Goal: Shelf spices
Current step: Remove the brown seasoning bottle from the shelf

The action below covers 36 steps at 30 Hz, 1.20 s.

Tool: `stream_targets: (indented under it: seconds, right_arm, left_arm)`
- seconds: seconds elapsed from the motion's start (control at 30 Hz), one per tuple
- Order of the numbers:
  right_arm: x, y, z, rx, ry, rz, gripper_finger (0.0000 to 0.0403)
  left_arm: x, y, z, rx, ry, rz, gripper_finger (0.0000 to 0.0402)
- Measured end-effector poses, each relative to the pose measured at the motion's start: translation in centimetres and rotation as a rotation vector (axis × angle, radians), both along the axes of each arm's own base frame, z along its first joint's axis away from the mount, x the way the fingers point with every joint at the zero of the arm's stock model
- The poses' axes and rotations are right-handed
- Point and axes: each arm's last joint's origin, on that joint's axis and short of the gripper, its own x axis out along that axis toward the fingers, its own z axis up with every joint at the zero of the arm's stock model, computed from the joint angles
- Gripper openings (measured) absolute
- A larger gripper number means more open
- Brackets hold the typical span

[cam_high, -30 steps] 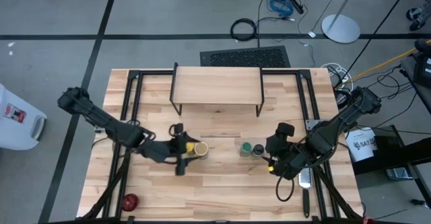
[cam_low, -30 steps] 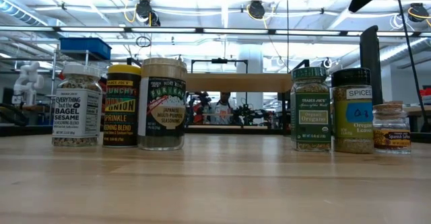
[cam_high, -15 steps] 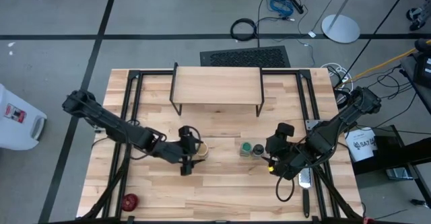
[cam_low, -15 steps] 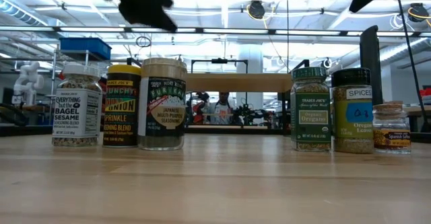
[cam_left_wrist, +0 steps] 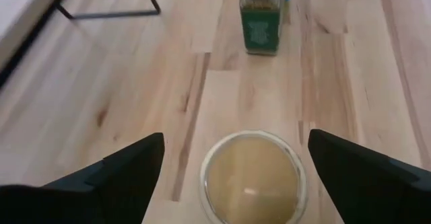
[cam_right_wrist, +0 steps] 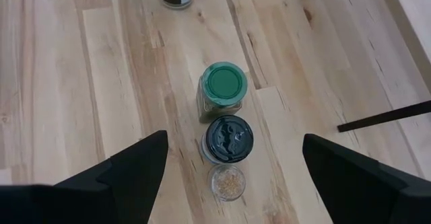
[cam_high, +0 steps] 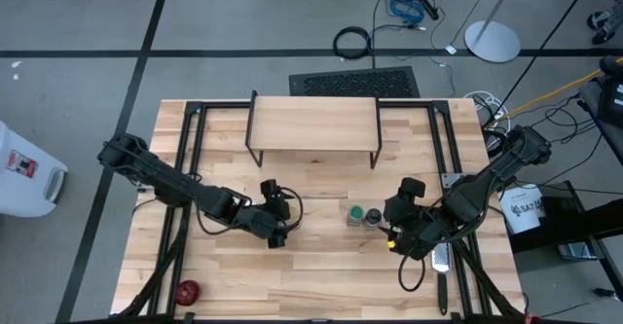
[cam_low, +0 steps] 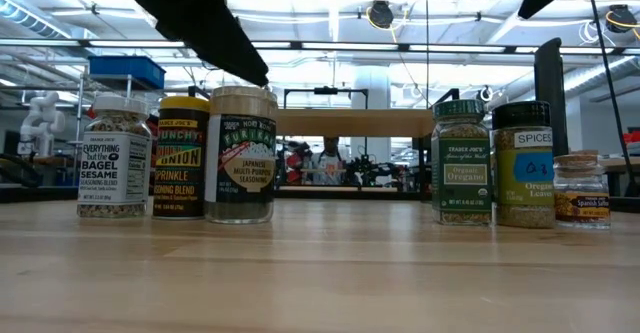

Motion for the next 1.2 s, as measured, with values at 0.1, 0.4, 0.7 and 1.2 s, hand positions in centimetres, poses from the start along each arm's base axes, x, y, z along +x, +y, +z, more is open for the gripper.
stream_targets:
  seconds: [0.1,0.4,0.7,1.2]
  right_arm:
    - [0.0,0.0,0.0,0.001,-0.001,-0.001,0.0331]
    - [0.0,0.0,0.0,0.002,-0.002,-0.002,0.0331]
    - [0.0,0.0,0.0,-0.002,-0.005,-0.003,0.0331]
    - [0.0,0.0,0.0,-0.003,-0.005,-0.004,0.0331]
  left_arm:
    - [0.0,0.2,-0.4,-0.030,0.031,0.005,0.0378]
    - [0.2,0.1,-1.3,0.021,0.093,-0.041,0.0377]
    - [0.1,0.4,-1.4,0.051,0.119,-0.058,0.0370]
    - [0.1,0.5,-1.4,0.118,0.124,-0.062,0.0370]
